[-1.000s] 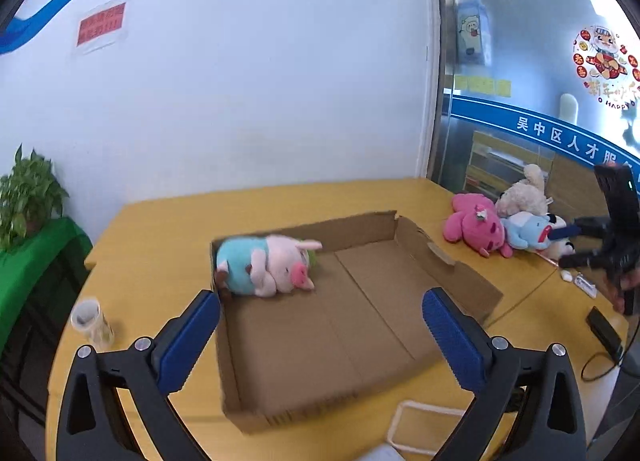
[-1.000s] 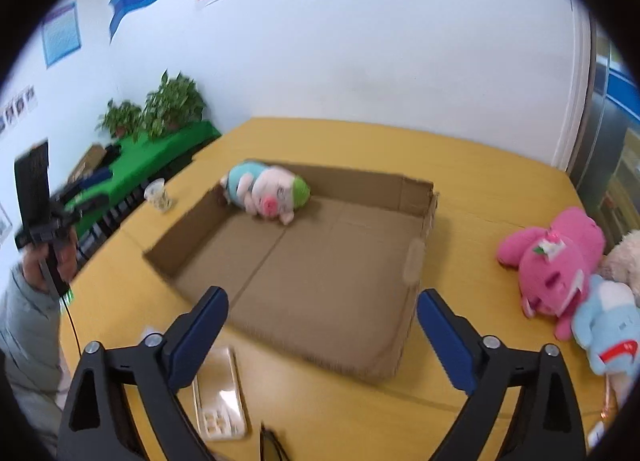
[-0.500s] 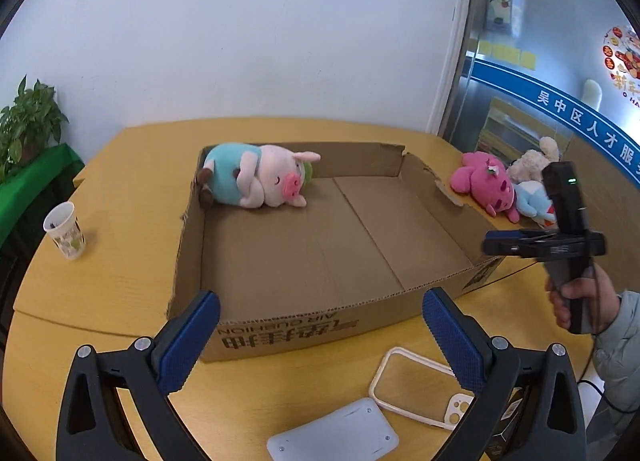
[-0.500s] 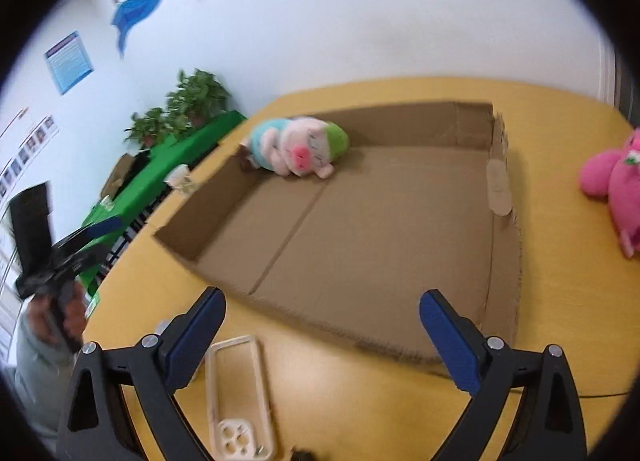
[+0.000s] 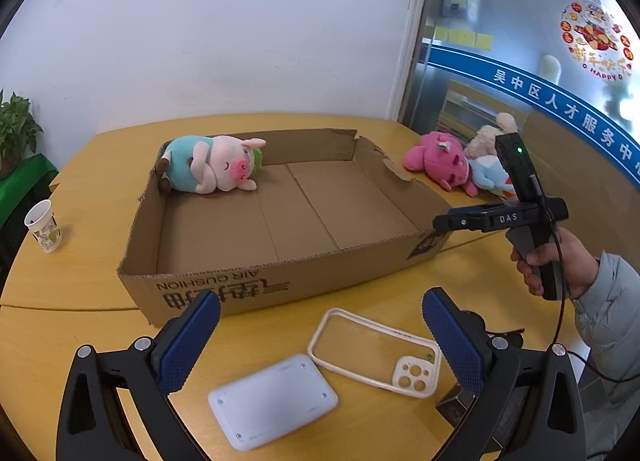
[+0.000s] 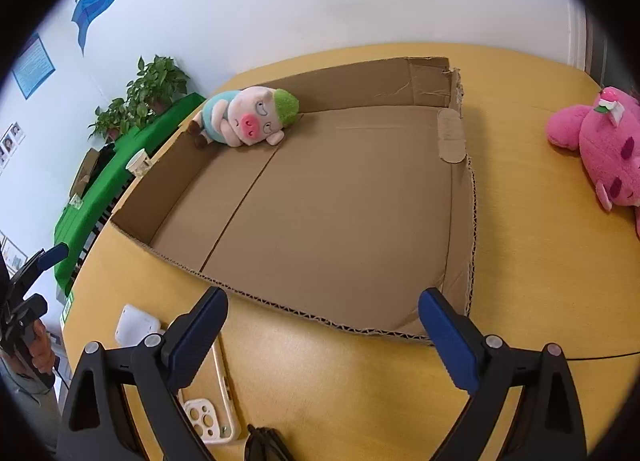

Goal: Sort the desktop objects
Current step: 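Withdraw the left tool and move it to the black UGREEN box, then grasp the black UGREEN box with the left tool and lift it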

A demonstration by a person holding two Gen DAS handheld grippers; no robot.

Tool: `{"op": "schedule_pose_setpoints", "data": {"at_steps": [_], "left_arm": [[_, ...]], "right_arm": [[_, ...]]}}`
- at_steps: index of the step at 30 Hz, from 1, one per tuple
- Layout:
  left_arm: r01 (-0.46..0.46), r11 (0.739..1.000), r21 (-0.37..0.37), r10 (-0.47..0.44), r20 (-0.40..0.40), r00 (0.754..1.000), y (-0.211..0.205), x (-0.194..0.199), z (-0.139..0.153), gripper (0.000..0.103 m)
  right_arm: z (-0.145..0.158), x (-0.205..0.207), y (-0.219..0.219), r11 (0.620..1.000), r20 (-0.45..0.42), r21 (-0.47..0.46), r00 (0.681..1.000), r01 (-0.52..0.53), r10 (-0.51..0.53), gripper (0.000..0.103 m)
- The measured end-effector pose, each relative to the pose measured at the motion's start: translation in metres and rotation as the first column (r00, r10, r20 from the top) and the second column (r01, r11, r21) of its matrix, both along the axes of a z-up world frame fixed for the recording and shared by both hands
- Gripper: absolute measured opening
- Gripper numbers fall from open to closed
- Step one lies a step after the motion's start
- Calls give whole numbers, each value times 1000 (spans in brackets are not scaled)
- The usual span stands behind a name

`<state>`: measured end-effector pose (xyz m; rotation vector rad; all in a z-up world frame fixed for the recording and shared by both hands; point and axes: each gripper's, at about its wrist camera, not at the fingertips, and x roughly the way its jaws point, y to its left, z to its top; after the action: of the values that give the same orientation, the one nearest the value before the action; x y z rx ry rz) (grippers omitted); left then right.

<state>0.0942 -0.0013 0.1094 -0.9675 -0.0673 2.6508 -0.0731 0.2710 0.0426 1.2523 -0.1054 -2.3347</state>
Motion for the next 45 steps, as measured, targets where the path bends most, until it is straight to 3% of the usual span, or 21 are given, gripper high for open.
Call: {"op": "schedule_pose_setpoints", "data": {"at_steps": [4,9,16,20,24,29,31,33,37,39,42,45], "left_arm": [[-28,999,16,28,28,999,-11,3,-6,103],[-38,999,36,37,26,999,-20,9,-4,103],[32,997,65,-35,51,998,-8,17,-10,103],[89,993,74,-96,94,991,6,24,-20,103],[153,976,154,-181,187,966,23,30,-41,102],[207,946,250,-278,297,914,53,35,-72,102],[209,928,307,-311,332,891,63,36,-82,101],[220,910,350,-346,355,868,74,38,-91,90],[252,899,359,-388,387,837,91,40,-100,74],[252,900,357,-389,392,833,93,40,-101,74],[215,935,282,-319,401,859,84,41,-102,74],[162,936,312,-289,420,860,66,41,-108,66]], "right_arm": [[2,2,-6,999,19,40,1000,6,-6,97],[2,-2,-7,1000,53,22,999,6,-8,97],[4,14,-15,999,88,32,996,-11,8,97],[23,39,-8,1000,4,29,1000,-3,3,97],[43,94,4,995,-77,-39,993,-95,92,97],[24,169,11,968,-43,41,967,-248,250,97],[10,190,16,963,14,11,963,-269,269,97],[-7,206,16,958,64,-27,956,-285,286,97],[-33,220,-15,943,107,-24,937,-332,333,97],[-43,218,-40,932,112,5,926,-364,361,97],[-45,217,-69,915,73,30,914,-402,399,98],[-36,219,-78,894,-6,-23,895,-447,447,98]]}}
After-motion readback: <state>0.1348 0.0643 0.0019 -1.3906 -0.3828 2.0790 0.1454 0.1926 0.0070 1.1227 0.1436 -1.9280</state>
